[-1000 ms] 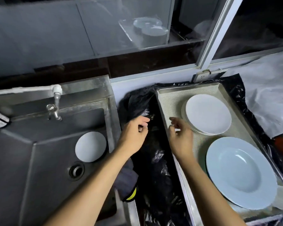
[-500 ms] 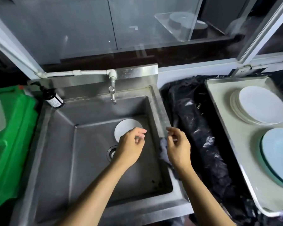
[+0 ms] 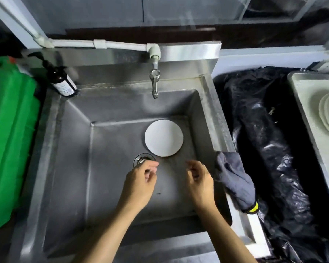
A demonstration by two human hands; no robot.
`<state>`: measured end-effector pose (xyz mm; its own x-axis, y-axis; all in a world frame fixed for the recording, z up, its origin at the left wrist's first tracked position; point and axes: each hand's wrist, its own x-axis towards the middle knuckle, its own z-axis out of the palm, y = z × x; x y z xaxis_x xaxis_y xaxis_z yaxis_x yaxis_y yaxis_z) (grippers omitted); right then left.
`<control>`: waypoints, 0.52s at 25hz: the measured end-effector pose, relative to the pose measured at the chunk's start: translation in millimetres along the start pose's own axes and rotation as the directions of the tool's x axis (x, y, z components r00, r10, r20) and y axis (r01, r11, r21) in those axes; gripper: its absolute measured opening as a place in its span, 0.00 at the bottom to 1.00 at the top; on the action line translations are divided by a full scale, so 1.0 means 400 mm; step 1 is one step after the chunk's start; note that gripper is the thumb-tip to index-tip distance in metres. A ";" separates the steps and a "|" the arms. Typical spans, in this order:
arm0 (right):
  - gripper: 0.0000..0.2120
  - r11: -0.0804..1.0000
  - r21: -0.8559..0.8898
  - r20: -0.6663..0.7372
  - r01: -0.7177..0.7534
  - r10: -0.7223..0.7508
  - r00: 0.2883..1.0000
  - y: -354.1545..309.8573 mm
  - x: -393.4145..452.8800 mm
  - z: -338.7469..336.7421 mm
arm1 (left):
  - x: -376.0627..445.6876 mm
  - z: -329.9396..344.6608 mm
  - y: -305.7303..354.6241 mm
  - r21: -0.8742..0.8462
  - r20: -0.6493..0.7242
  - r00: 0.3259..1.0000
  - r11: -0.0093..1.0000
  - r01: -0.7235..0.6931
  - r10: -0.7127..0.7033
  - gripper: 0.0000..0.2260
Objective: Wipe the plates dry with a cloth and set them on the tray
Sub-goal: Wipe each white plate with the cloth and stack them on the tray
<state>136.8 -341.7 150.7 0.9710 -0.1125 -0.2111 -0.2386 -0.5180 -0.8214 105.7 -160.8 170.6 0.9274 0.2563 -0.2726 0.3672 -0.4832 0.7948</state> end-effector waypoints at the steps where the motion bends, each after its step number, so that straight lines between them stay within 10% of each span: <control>1: 0.13 1.000 -0.008 0.014 -0.016 0.016 1.000 0.019 0.029 0.024 | 0.023 0.017 -0.028 0.009 -0.009 1.000 1.000 0.003 -0.003 0.14; 13: 0.20 0.970 0.130 -0.032 -0.203 0.209 0.977 0.314 0.446 0.362 | 0.422 0.203 -0.328 0.087 -0.001 0.988 0.984 0.156 -0.157 0.19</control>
<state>277.6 -304.2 -66.7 0.8996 -0.2457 -0.3609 -0.4312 -0.3695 -0.8232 220.0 -122.2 -23.9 0.8584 0.3300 -0.3928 0.5122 -0.5082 0.6923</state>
